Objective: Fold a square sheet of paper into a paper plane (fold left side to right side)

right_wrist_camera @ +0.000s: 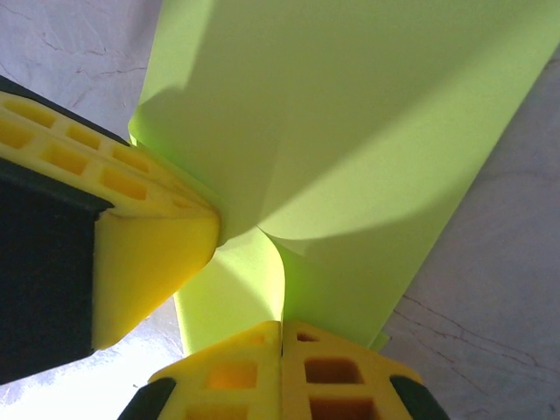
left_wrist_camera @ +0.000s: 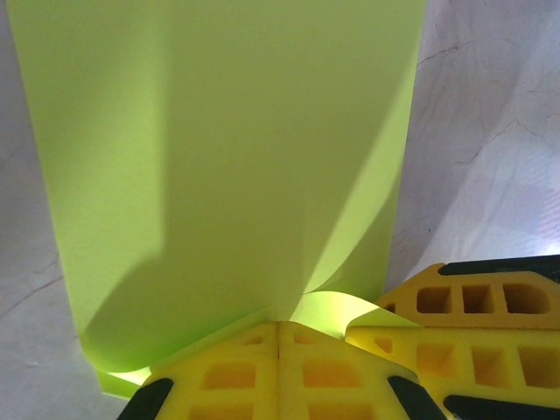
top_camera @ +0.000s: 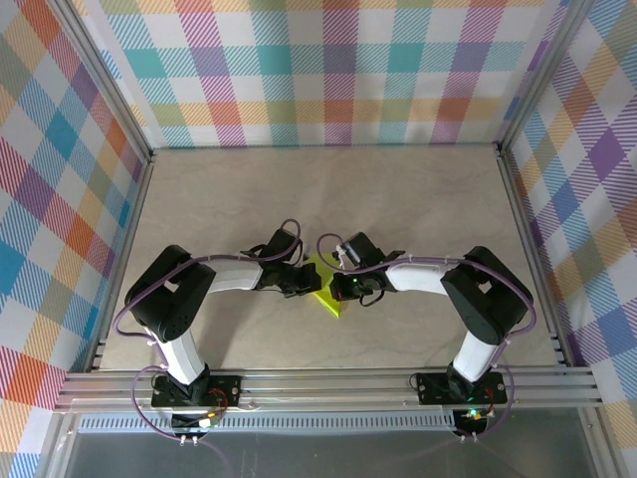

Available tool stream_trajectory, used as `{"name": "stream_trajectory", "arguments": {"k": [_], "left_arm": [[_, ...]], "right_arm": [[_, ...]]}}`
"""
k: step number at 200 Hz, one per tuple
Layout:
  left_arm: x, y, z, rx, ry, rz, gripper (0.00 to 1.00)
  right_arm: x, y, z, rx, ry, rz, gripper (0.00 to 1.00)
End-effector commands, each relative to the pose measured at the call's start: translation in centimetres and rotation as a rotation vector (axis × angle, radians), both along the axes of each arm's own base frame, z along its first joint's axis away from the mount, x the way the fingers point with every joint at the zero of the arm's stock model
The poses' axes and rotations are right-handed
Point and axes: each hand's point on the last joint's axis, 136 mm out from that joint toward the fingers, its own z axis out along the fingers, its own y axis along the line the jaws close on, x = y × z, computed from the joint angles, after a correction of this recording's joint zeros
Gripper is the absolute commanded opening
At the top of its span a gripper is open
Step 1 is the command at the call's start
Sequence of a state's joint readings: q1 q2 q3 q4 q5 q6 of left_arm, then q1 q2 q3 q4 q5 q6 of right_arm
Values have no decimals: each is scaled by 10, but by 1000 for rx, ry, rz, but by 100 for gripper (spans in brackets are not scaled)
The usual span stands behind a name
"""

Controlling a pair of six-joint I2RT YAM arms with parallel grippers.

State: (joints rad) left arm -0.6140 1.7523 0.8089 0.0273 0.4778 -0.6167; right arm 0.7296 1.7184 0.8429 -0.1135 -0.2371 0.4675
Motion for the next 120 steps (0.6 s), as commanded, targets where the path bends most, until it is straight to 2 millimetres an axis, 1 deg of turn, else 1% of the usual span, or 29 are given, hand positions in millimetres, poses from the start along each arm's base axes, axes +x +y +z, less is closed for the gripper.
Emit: {"name": "stream_trajectory", "arguments": {"k": [1, 18, 36, 57, 69, 88, 102, 120], "left_arm": [[-18, 21, -30, 117, 71, 10, 0], [-20, 23, -35, 126, 83, 13, 0], [-21, 24, -37, 128, 88, 17, 0], [-22, 25, -39, 134, 90, 17, 0], [-21, 24, -39, 133, 88, 18, 0], [-21, 24, -38, 131, 87, 16, 0], [-20, 24, -38, 131, 84, 16, 0], [-20, 24, -37, 131, 83, 17, 0]], "right_arm": [[-8, -18, -10, -68, 71, -18, 5], [1, -17, 3, -41, 53, -33, 11], [8, -24, 14, -29, 38, -59, 18], [8, -37, 22, -34, 34, -83, 26], [6, -42, 26, -37, 31, -87, 28], [-2, -41, 37, 0, 36, -74, 28], [-8, -34, 46, 56, 53, -62, 22], [-23, -18, 53, 142, 107, -22, 14]]}}
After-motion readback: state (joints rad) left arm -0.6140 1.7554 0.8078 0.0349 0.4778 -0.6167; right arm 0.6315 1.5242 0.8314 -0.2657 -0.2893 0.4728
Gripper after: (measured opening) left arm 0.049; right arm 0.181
